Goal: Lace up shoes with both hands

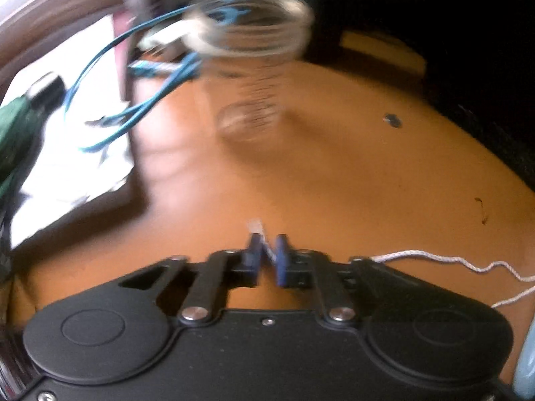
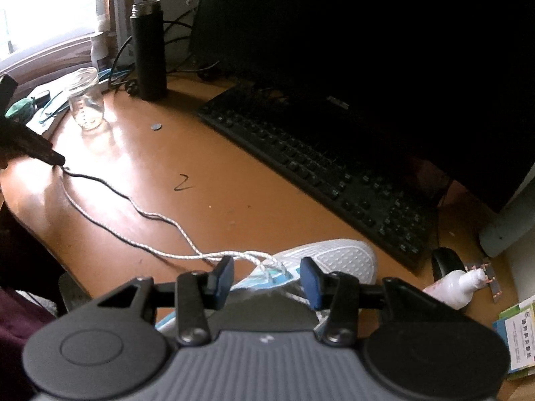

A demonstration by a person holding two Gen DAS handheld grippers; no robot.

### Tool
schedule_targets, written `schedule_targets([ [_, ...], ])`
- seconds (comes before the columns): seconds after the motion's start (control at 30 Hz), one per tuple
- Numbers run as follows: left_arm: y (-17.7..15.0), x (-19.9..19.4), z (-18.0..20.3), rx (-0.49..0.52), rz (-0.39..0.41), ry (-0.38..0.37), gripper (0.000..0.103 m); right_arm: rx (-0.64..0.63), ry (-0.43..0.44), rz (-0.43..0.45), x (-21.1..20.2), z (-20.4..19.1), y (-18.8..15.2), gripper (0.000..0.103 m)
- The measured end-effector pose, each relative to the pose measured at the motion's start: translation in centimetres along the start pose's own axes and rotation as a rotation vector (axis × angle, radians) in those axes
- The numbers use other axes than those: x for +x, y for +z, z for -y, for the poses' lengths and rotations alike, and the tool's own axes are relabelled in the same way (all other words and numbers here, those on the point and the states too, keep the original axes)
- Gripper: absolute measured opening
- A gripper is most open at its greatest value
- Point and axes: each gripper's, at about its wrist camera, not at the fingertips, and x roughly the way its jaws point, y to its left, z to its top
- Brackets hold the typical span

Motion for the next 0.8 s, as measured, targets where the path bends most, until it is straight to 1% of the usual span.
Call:
schedule_targets([
  [0.07,0.5,0.1,1.5,0.037,0.023,-0.061,0.000,0.011,-0.008,0.003,-0.3,0.3,-0.3,0.045],
  [0.13,0.9,-0.9,4.7,0.149,0.070,-0.123,0.000,0.025,-0.016,0.011,-0.6,0.5,-0.5,0.045],
  [0.17,0.9,-1.4,6.0,0.186,0.087,-0.153,0.000,0.045,-0.018,0.020,-1.0,0.9,-0.7,0.045],
  [0.23,1.1,-2.9,9.8,0.282,0.133,-0.271,0.000,0.128,0.009,0.042,-1.7,2.1,-1.0,0.045],
  [0.27,1.0,-3.5,11.5,0.332,0.151,-0.307,0.000,0.192,0.038,0.055,-2.0,2.9,-1.2,0.045],
  [0.3,0.8,-4.5,13.8,0.403,0.177,-0.357,0.000,0.232,0.058,0.062,-2.1,3.3,-1.4,0.045],
  [0.33,0.6,-5.2,15.2,0.447,0.194,-0.400,0.000,0.352,0.117,0.087,-2.4,4.6,-1.7,0.046],
  [0.4,-0.5,-7.3,19.6,0.584,0.227,-0.523,0.000,0.579,0.235,0.134,-2.6,6.9,-2.7,0.046],
  [0.43,-0.8,-7.7,20.4,0.615,0.236,-0.546,0.000,0.669,0.282,0.154,-2.6,7.7,-3.2,0.046],
  [0.53,-2.6,-10.0,24.2,0.744,0.273,-0.656,0.000,0.817,0.338,0.188,-2.7,9.2,-4.3,0.045],
  [0.6,-3.7,-11.1,26.0,0.811,0.285,-0.709,0.000,0.906,0.366,0.206,-2.8,10.2,-5.3,0.042],
  [0.63,-4.1,-11.4,26.7,0.842,0.289,-0.733,0.000,0.936,0.378,0.213,-2.9,10.5,-5.8,0.032],
  [0.67,-4.3,-11.5,27.0,0.855,0.291,-0.741,0.000,0.953,0.389,0.219,-3.0,10.7,-6.3,0.028],
  [0.8,-5.2,-12.0,27.9,0.914,0.274,-0.801,0.000,1.006,0.418,0.225,-3.5,11.3,-7.3,0.028],
])
